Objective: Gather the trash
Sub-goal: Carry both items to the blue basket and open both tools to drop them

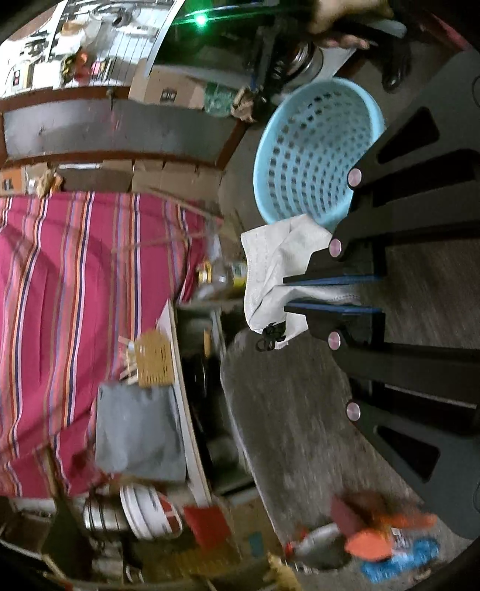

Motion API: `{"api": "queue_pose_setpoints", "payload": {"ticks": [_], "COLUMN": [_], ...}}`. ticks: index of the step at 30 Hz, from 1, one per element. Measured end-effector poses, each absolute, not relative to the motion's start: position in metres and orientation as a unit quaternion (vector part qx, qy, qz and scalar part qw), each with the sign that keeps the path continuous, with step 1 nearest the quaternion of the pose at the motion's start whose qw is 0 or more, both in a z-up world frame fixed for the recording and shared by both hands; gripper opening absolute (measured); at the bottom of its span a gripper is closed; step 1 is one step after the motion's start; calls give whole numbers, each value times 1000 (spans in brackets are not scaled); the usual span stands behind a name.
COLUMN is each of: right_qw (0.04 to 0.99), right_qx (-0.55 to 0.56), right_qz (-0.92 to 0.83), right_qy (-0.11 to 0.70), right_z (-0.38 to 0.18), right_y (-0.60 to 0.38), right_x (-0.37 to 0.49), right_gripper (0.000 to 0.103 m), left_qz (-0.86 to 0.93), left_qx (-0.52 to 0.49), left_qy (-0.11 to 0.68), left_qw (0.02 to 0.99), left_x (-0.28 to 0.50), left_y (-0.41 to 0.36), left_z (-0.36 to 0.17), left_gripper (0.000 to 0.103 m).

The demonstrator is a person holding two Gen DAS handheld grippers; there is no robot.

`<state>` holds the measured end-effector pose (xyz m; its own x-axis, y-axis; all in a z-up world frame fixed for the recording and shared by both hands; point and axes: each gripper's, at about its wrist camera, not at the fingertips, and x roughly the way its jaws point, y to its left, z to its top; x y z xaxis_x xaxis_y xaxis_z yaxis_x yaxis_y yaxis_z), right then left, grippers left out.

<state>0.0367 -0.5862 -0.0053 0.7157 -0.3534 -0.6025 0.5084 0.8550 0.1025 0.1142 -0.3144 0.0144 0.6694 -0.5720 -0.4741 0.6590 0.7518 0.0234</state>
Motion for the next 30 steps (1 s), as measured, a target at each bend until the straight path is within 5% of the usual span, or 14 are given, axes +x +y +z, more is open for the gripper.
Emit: {"api": "queue_pose_setpoints", "payload": {"ticks": [19,25,30], "right_qw": [907,904,903], "right_qx": [164,185,179], "right_qz": [-261,-260,-254], "right_qy": [286,283,295], "right_z": [-16,-20,-24], "right_y": [-612,-618,-612], "right_x": [18,16,25], "right_gripper": [44,44,44], "left_qz": [-397,-393,-377], "left_qx": [148,142,128], "left_qy": [237,234,221], "left_qw": [874,878,890], "left_x": [100,106,109], "left_y": [-431,-423,-401], "left_z": [-10,-3,10], "left_gripper": [11,56,73]}}
